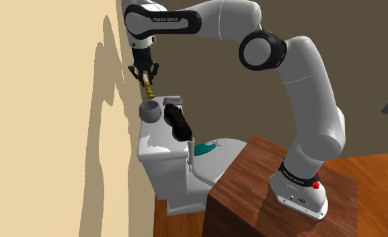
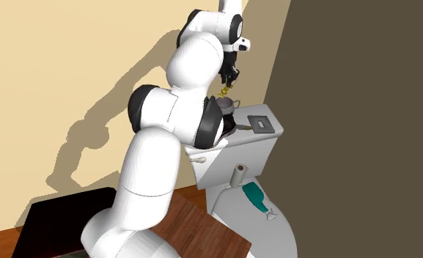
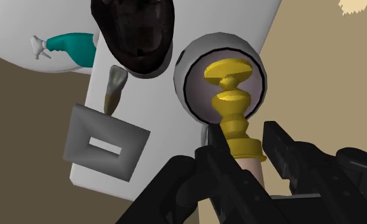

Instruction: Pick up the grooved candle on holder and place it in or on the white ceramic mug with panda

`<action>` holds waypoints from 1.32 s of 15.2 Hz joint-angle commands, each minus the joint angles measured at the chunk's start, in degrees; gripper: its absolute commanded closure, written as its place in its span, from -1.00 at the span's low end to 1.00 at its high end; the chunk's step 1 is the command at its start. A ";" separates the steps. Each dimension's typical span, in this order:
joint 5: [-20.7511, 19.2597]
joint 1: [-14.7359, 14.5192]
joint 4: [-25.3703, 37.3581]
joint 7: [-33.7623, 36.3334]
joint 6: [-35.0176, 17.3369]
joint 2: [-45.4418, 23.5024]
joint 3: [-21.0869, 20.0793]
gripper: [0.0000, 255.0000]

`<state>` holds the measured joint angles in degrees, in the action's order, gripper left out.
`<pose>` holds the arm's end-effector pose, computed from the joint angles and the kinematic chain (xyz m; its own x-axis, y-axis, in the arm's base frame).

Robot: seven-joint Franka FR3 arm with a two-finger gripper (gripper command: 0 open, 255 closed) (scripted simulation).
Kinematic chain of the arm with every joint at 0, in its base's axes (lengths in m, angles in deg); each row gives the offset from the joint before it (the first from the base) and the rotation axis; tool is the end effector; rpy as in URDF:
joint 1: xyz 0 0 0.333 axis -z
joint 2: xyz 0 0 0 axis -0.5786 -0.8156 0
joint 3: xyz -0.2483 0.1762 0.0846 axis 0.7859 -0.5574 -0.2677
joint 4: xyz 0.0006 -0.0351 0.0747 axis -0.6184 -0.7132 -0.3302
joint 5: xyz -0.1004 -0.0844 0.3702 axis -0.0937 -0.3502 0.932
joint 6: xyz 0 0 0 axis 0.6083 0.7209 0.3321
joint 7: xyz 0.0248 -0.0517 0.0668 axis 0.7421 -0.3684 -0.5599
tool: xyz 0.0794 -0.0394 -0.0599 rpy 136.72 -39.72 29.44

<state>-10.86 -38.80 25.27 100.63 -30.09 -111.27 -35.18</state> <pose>0.7115 0.1547 0.4905 0.9320 -0.3624 0.0032 -0.3623 -0.9318 0.0219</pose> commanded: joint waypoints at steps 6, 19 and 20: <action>0.06 0.81 -7.09 0.41 -6.16 0.90 -0.02 1.00; 0.06 0.81 -7.09 0.41 -6.16 0.90 -0.02 -1.00; 0.05 0.54 -4.73 0.30 -4.07 0.64 -0.03 -1.00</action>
<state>-10.81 -38.09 19.37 100.94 -35.30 -110.59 -35.19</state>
